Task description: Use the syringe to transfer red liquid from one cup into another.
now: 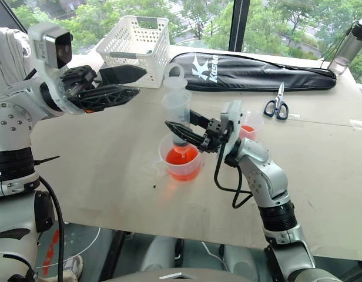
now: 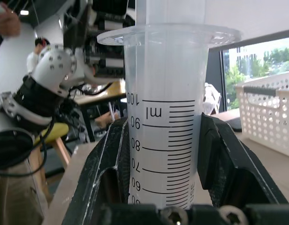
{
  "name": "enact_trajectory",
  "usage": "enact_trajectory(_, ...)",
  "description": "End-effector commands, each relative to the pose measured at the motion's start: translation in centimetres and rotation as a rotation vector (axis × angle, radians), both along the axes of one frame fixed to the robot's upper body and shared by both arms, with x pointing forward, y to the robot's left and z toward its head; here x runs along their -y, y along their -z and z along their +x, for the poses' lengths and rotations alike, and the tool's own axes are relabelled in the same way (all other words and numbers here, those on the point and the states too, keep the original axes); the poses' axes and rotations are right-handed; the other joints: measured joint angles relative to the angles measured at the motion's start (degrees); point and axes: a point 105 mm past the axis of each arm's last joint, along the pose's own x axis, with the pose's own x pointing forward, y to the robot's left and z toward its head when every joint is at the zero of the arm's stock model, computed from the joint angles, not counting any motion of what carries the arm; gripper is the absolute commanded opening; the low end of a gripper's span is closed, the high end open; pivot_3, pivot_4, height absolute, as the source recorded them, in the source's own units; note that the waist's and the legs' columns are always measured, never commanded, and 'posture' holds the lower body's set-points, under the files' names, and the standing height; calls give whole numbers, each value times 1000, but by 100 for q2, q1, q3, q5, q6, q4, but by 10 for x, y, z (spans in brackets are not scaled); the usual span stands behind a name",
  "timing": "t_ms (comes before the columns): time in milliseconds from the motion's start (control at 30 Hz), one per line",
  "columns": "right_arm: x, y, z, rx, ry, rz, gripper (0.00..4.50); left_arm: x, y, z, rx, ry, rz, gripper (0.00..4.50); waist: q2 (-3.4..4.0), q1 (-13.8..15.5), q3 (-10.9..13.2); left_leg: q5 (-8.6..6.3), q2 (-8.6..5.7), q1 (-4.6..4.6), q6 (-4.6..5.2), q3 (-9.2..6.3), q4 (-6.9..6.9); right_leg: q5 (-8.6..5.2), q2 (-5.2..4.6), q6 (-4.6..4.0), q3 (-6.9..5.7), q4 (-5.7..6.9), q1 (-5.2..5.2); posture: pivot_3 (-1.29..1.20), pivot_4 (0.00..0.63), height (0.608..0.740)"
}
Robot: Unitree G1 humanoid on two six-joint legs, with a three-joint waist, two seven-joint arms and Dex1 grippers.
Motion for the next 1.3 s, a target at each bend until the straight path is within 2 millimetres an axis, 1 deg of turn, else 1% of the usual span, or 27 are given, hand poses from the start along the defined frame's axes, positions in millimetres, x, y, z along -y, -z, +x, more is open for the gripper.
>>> enact_trajectory(33, 8, -19, -5, 22, 17, 84, 1490, -1, -15, 0, 6, -36, -96, 4235, -1, 2, 0, 0, 0, 0, 0, 0, 1, 0, 0, 0, 0, 1, 0, 0, 150, 724)
enact_trajectory(167, 13, -30, -4, 11, 38, 141, 1489, 0, -17, 5, -49, -70, -184, 4235, -2, -8, 0, 0, -1, 0, 0, 1, 3, 1, -1, 1, 2, 3, 0, 0, 150, 724)
enact_trajectory(267, 22, -49, -3, 18, 70, 223, 1482, 3, -21, 9, -84, -97, -260, 4235, -4, -8, 0, 0, 0, -1, 0, 1, 3, 1, -1, 1, 1, 2, 0, 0, 150, 724)
enact_trajectory(333, 33, -66, -3, 41, 105, 270, 1478, 5, -22, 11, -95, -114, -281, 4235, -3, -8, 2, 0, 0, -1, 0, -1, 3, 1, -1, 1, 0, 3, 0, 0, 150, 724)
enact_trajectory(433, 51, -88, -2, 98, 179, 289, 1476, 9, -20, 12, -100, -130, -291, 4235, -4, -7, 2, 0, -1, -1, 0, 1, 3, 2, -2, 1, 1, 4, 0, 0, 150, 724)
enact_trajectory(500, 71, -103, 6, 151, 296, 271, 1476, 12, -19, 13, -101, -137, -295, 4235, -4, -1, 2, 0, -1, -1, 0, 2, 3, 1, -3, 1, 1, 2, 0, 0, 150, 724)
enact_trajectory(567, 85, -109, 11, 201, 387, 219, 1476, 14, -18, 13, -100, -143, -299, 4235, -4, 14, 2, 0, -3, -2, 0, 2, 2, 1, -5, 1, 0, -1, 0, 0, 150, 724)
enact_trajectory(633, 94, -105, 18, 225, 466, 155, 1476, 15, -17, 14, -98, -149, -302, 4235, -5, 7, 1, 0, -4, -3, 0, 3, 1, 1, -6, 0, 1, -4, 1, 0, 150, 724)
enact_trajectory(700, 102, -100, 25, 224, 525, 129, 1476, 17, -16, 15, -95, -153, -303, 4235, -5, -9, 1, 0, -4, -1, 0, 5, -2, 1, -5, 0, 2, -4, 0, 0, 150, 724)
enact_trajectory(767, 112, -87, 37, 217, 609, 74, 1476, 21, -15, 16, -80, -158, -292, 4235, -5, -14, 1, 0, -4, 1, 0, 4, -5, 1, -2, 0, 3, -2, -1, 0, 150, 724)
enact_trajectory(833, 119, -74, 45, 195, 661, 55, 1476, 25, -14, 16, -73, -152, -286, 4235, -5, -9, 1, 0, -4, 1, 0, 3, -4, 1, -1, 0, 3, -2, -1, 0, 150, 724)
enact_trajectory(867, 121, -69, 48, 182, 675, 54, 1476, 27, -13, 17, -68, -153, -281, 4235, -5, -9, 2, 0, -4, 1, 0, 4, -4, 1, -1, 0, 3, -2, 0, 0, 150, 724)
enact_trajectory(1000, 123, -34, 62, 147, 735, -15, 1476, 39, -8, 18, -21, -152, -215, 4235, -4, -9, 2, 0, -4, 0, 0, 8, -4, 1, -2, 1, 8, -5, 0, 0, 150, 724)
enact_trajectory(1033, 124, -29, 65, 144, 750, -25, 1476, 42, -6, 18, -4, -147, -197, 4235, -3, -10, 3, 0, -4, -1, 0, 7, -4, 1, -2, 1, 7, -5, 0, 0, 150, 724)
enact_trajectory(1133, 128, -18, 72, 144, 792, -51, 1476, 56, -1, 18, 47, -125, -86, 4235, -1, -10, 4, 0, -6, -1, 0, 8, -4, 1, -2, 1, 9, -5, -1, 0, 150, 724)
enact_trajectory(1300, 130, -5, 74, 148, 811, -81, 1476, 83, 1, 25, 122, -86, 20, 4235, -1, 14, 5, 0, -6, -3, 0, 7, -4, 1, -1, 0, 7, -8, -1, 0, 150, 724)
